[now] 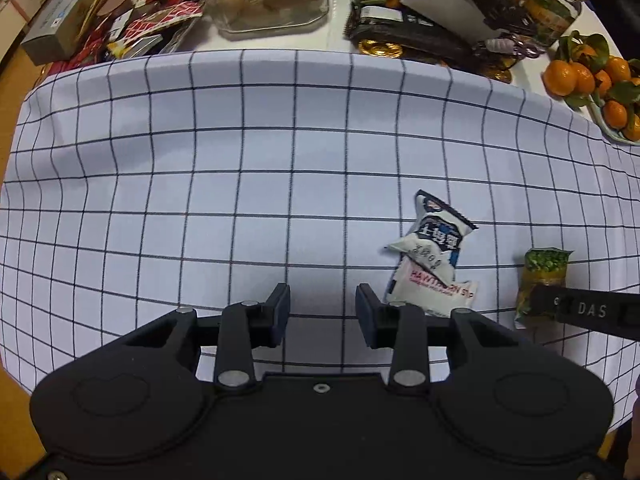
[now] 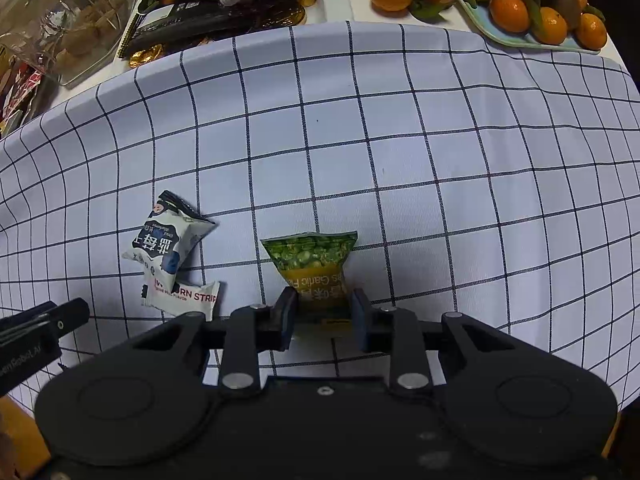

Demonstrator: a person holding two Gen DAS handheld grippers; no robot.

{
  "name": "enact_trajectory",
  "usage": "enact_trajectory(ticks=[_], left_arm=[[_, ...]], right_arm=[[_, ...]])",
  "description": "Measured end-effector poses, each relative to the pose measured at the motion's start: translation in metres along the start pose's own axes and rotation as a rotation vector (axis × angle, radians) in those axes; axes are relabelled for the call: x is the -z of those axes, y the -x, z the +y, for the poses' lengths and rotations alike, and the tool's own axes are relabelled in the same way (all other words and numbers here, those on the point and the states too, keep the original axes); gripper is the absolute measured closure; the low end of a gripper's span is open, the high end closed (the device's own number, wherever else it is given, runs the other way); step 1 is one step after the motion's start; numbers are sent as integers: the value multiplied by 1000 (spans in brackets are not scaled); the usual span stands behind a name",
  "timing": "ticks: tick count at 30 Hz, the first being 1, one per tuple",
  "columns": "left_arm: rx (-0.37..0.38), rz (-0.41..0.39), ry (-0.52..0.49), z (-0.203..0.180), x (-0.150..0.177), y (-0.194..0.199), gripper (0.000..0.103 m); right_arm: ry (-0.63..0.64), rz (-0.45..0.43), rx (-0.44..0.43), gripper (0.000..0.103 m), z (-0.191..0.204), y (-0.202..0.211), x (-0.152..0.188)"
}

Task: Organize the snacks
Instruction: 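Grasp the blue-and-white packet with the left tool and lift it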

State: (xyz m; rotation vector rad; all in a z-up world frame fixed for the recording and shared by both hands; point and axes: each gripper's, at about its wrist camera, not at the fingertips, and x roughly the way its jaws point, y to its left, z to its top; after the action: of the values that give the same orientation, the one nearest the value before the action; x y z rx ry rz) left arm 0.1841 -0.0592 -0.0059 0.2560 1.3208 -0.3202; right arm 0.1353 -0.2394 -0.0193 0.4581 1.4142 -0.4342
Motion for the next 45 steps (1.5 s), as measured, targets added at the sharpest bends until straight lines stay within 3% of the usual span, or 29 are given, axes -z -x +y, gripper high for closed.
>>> enact_trajectory(ticks=[6, 13, 17, 23, 33, 37, 38, 39, 45], left_arm=[[14, -54, -75, -32, -12, 5, 56], [56, -74, -83, -53, -32, 12, 56], [22, -47, -109, -61, -37, 0, 56], [71, -21, -100, -64, -33, -6, 56], [-40, 9, -152, -84, -30, -21, 54], [-46, 22, -171, -90, -34, -24, 54], [-40, 32, -163, -91, -36, -25, 54], [-38, 47, -152, -91, -39, -27, 54], [-94, 103, -122, -91, -41, -44, 54]], right_arm=[[-11, 11, 42, 75, -3, 1, -2], [-10, 33, 47, 75, -6, 1, -1], [-48, 58, 28, 75, -17, 2, -2], [-86, 77, 12, 75, -28, 5, -6], [-131, 93, -46, 75, -39, 18, -10], [-147, 90, -55, 76, -47, 22, -12], [-150, 89, -58, 77, -49, 23, -12], [-151, 95, -65, 90, -50, 24, -13], [-159, 109, -80, 90, -60, 26, -12]])
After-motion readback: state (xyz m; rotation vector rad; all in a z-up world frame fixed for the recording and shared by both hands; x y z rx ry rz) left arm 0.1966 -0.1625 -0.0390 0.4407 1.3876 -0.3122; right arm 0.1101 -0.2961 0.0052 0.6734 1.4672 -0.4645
